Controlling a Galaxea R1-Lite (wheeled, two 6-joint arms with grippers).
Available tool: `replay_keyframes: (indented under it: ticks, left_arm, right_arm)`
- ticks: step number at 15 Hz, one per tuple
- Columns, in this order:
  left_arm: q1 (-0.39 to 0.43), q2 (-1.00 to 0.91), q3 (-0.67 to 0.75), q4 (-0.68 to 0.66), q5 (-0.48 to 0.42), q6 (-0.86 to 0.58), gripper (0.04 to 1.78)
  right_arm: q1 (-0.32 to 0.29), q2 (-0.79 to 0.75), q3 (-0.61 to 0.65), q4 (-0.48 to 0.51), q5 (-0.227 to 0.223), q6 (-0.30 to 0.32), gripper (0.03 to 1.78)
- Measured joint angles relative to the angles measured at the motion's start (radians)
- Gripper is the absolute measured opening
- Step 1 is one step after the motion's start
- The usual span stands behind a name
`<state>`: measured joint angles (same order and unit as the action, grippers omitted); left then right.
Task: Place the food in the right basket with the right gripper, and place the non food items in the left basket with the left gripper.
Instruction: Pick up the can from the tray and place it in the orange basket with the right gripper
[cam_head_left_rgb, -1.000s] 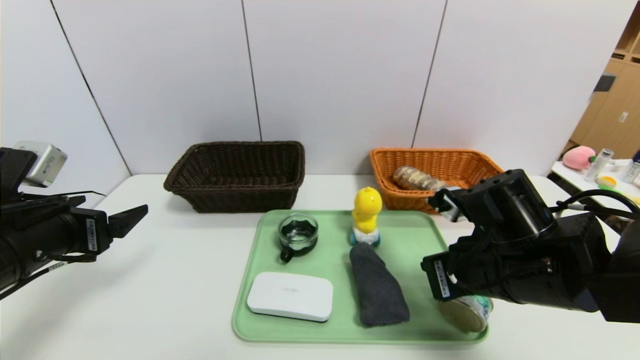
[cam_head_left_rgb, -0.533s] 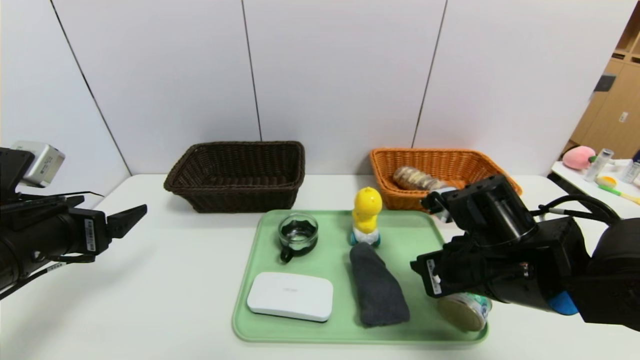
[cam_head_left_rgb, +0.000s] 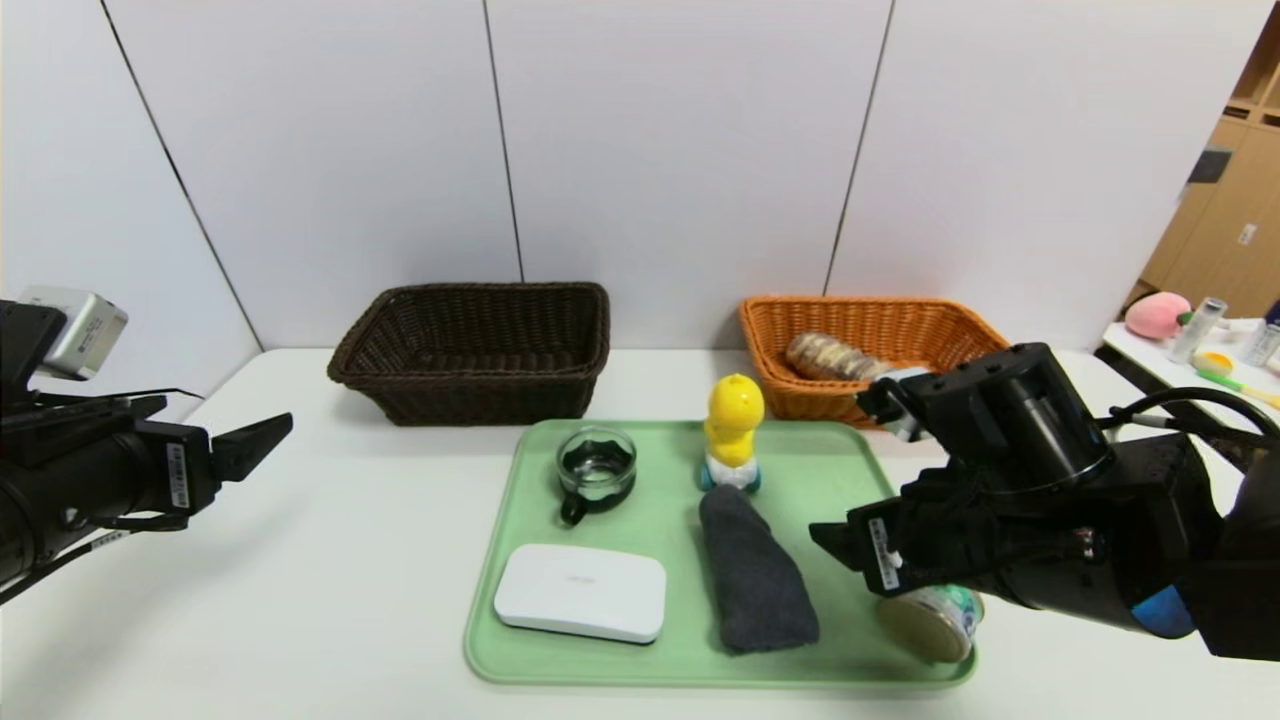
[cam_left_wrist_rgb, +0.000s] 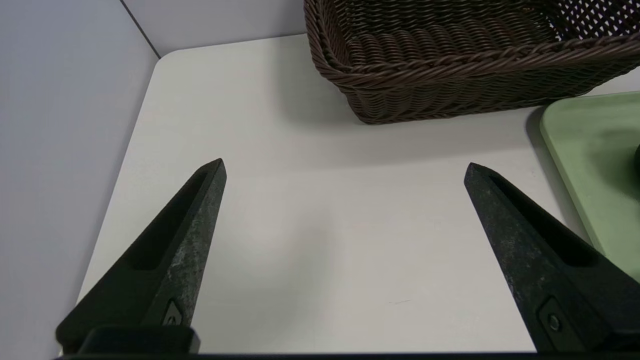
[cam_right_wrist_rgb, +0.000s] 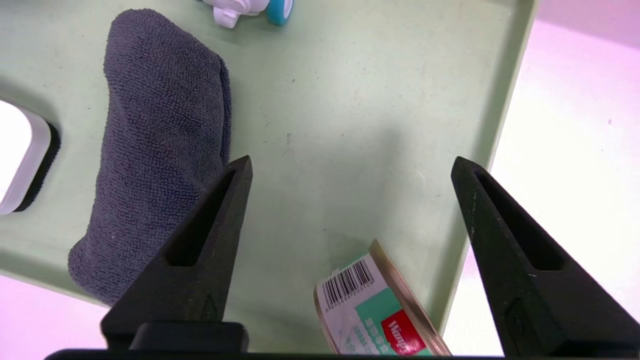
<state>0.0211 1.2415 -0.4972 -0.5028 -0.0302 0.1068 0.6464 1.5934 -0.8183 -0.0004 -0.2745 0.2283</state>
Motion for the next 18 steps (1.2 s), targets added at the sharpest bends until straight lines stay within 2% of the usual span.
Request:
replay_keyframes:
  ticks: [4,7,10,14,18]
  left_arm:
    - [0.0,-0.001,0.003,0.0,0.0,0.001,1.69]
    - [0.0,-0.004,0.004,0.0,0.0,0.001,1.69]
    - [0.0,-0.011,0.005,0.001,0.0,0.001,1.69]
    - [0.0,-0.026,0.017,0.001,0.0,0.001,1.69]
    - [0.0,-0.041,0.028,0.001,-0.001,0.002,1.69]
  right_arm:
    - [-0.004,-0.05,0.05,0.005,0.0,-0.015,1.52]
    - [-0.019,-0.096,0.072,0.021,0.002,-0.061,1.58]
    - [-0.031,-0.154,0.075,0.094,0.016,-0.117,1.63]
    - [-0.053,-0.239,0.12,0.137,0.065,-0.236,1.66]
    - [-0.059,-0.262,0.156,0.137,0.079,-0.263,1.68]
